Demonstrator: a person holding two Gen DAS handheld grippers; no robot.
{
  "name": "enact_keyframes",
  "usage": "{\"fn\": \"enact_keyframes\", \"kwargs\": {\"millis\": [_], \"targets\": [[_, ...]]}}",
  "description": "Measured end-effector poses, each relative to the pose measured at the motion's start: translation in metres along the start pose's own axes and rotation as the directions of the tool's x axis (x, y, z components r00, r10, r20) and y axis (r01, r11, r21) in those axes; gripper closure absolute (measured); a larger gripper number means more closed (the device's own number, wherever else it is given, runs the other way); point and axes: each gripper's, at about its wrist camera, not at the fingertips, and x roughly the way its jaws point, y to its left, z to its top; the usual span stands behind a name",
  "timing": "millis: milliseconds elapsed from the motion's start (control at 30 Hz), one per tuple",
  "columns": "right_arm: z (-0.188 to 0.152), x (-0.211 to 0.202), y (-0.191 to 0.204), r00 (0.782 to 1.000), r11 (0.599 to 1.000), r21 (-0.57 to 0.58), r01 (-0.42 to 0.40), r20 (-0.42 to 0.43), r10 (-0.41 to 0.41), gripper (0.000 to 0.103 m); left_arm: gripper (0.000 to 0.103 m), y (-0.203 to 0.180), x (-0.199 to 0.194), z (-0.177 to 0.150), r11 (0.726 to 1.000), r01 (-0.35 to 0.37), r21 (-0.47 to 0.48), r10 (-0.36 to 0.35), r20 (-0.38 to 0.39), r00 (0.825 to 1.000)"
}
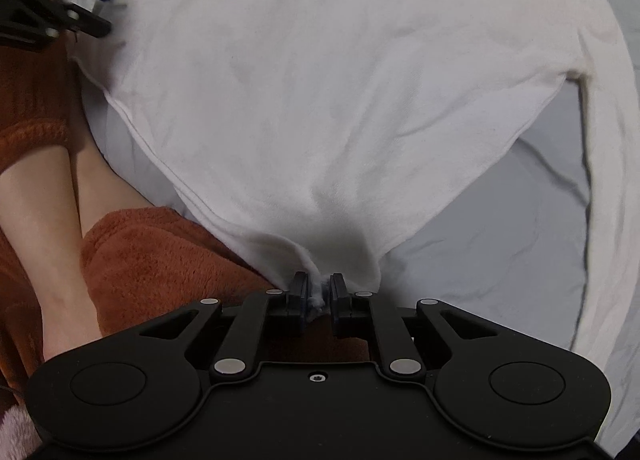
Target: Fold clothes
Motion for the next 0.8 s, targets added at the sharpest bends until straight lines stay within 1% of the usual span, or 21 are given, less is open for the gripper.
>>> {"fn": "enact_keyframes", "kwargs": {"millis": [33, 67, 100, 133, 167, 200, 267, 333, 433, 500, 533, 567, 600, 633, 700, 800], "targets": [[-0.001, -0.006, -0.002, 1.0, 1.0, 0.011, 0.0, 0.022, 0.0, 0.078, 0.068, -0.001, -0.003, -0.001, 1.0, -0.013, -0.027, 0.013, 0.019, 1.0], [-0.003, -0.012, -0.004, 0.999, 1.0, 0.025, -0.001, 0.046, 0.0, 0.062, 0.068, -0.001, -0.008, -0.002, 0.998, -0.018, -0.056, 0.02, 0.043, 0.999], [-0.005, -0.018, -0.006, 0.997, 0.999, 0.043, -0.009, 0.076, 0.006, 0.056, 0.068, -0.003, -0.015, -0.003, 0.996, -0.023, -0.09, 0.03, 0.076, 0.997], [-0.009, -0.03, -0.009, 0.991, 0.997, 0.078, -0.03, 0.133, 0.019, 0.053, 0.065, -0.007, -0.024, -0.005, 0.992, -0.032, -0.124, 0.047, 0.118, 0.992], [-0.013, -0.041, -0.011, 0.979, 0.99, 0.124, -0.061, 0.198, 0.035, 0.053, 0.062, -0.01, -0.03, -0.006, 0.989, -0.04, -0.146, 0.062, 0.149, 0.987], [-0.016, -0.048, -0.011, 0.969, 0.983, 0.163, -0.083, 0.243, 0.042, 0.052, 0.061, -0.014, -0.036, -0.008, 0.986, -0.044, -0.164, 0.073, 0.176, 0.982], [-0.02, -0.055, -0.011, 0.954, 0.97, 0.218, -0.109, 0.298, 0.04, 0.046, 0.06, -0.026, -0.052, -0.014, 0.975, -0.04, -0.218, 0.094, 0.243, 0.965], [-0.027, -0.062, -0.009, 0.929, 0.942, 0.303, -0.146, 0.37, 0.025, 0.042, 0.057, -0.033, -0.06, -0.018, 0.969, -0.031, -0.245, 0.099, 0.271, 0.957], [-0.035, -0.063, -0.002, 0.907, 0.914, 0.368, -0.173, 0.42, 0.003, 0.041, 0.051, -0.042, -0.071, -0.024, 0.957, -0.029, -0.288, 0.121, 0.304, 0.945], [-0.037, -0.064, 0.006, 0.889, 0.904, 0.392, -0.168, 0.458, -0.034, 0.039, 0.046, -0.047, -0.077, -0.026, 0.95, -0.03, -0.312, 0.137, 0.325, 0.936], [-0.04, -0.066, 0.01, 0.877, 0.904, 0.399, -0.152, 0.476, -0.063, 0.035, 0.041, -0.05, -0.081, -0.028, 0.947, -0.026, -0.32, 0.139, 0.335, 0.932], [-0.041, -0.07, 0.014, 0.864, 0.904, 0.406, -0.138, 0.496, -0.09, 0.031, 0.039, -0.053, -0.083, -0.028, 0.945, -0.023, -0.325, 0.14, 0.341, 0.929], [-0.042, -0.074, 0.017, 0.852, 0.902, 0.411, -0.132, 0.512, -0.108, 0.029, 0.039, -0.057, -0.084, -0.026, 0.945, -0.02, -0.327, 0.14, 0.348, 0.927], [-0.042, -0.076, 0.02, 0.845, 0.901, 0.413, -0.132, 0.521, -0.115, 0.028, 0.038, -0.061, -0.087, -0.027, 0.944, -0.017, -0.329, 0.141, 0.357, 0.924], [-0.044, -0.078, 0.025, 0.834, 0.896, 0.422, -0.138, 0.538, -0.125, 0.028, 0.031, -0.065, -0.091, -0.03, 0.942, -0.018, -0.334, 0.149, 0.37, 0.917], [-0.047, -0.078, 0.032, 0.822, 0.883, 0.446, -0.146, 0.551, -0.143, 0.025, 0.03, -0.065, -0.096, -0.035, 0.935, -0.012, -0.353, 0.161, 0.394, 0.905]]}}
